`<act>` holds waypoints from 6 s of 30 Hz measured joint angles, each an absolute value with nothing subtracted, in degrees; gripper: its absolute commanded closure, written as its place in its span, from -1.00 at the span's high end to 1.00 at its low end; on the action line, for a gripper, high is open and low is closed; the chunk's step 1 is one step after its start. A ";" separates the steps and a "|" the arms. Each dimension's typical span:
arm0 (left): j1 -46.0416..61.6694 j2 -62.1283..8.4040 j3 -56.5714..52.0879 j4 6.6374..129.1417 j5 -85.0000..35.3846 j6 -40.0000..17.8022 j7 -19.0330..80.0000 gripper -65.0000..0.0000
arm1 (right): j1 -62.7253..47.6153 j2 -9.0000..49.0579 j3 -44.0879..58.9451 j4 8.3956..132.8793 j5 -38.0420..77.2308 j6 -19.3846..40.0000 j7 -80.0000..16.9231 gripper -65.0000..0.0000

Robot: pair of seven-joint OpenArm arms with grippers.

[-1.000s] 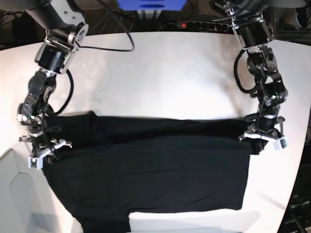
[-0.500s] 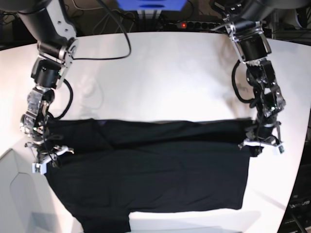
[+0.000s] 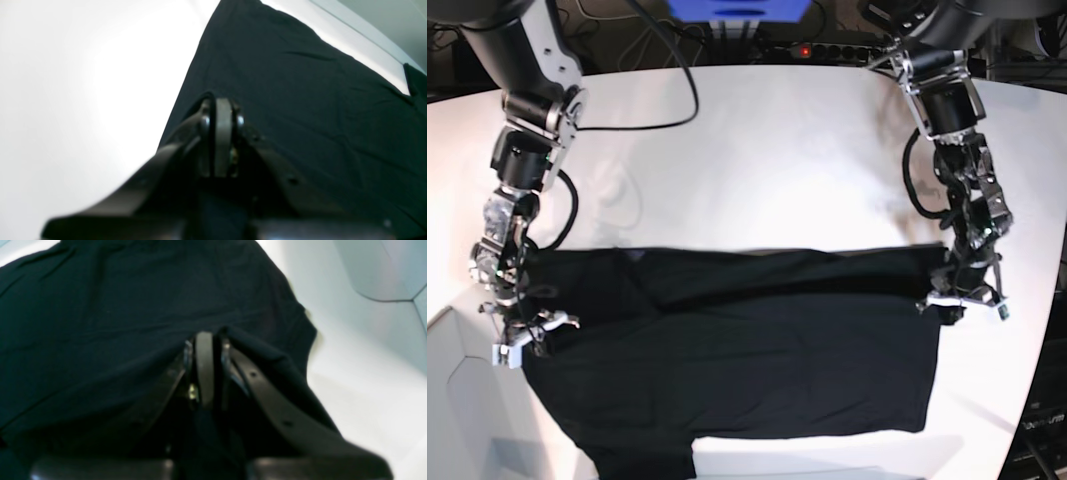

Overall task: Fold the T-shirt properly
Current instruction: 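Lift the shoulder corners and pull them over toward the hem, then drag the held shirt back toward the robot with both grippers, then release the shirt and move both grippers toward the hem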

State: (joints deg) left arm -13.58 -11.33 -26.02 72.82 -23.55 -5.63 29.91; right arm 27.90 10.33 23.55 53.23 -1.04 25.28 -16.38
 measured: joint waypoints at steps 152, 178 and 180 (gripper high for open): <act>32.40 -11.88 -37.41 102.35 -24.25 -6.66 43.44 -1.00 | -29.67 9.21 38.68 104.16 0.03 39.83 -36.38 -1.00; 37.45 -11.90 -37.41 102.39 -24.47 -6.46 44.27 -0.26 | -29.36 8.58 38.68 103.98 -0.16 39.83 -36.60 -0.15; 37.60 -11.90 -37.41 102.41 -24.45 -6.48 43.99 -0.18 | -29.21 8.64 38.76 104.07 -0.12 39.83 -36.58 -0.15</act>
State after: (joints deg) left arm 37.60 -11.90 -37.41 102.41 -24.45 -6.48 43.99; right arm -29.21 8.64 38.76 104.07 -0.12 39.83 -36.58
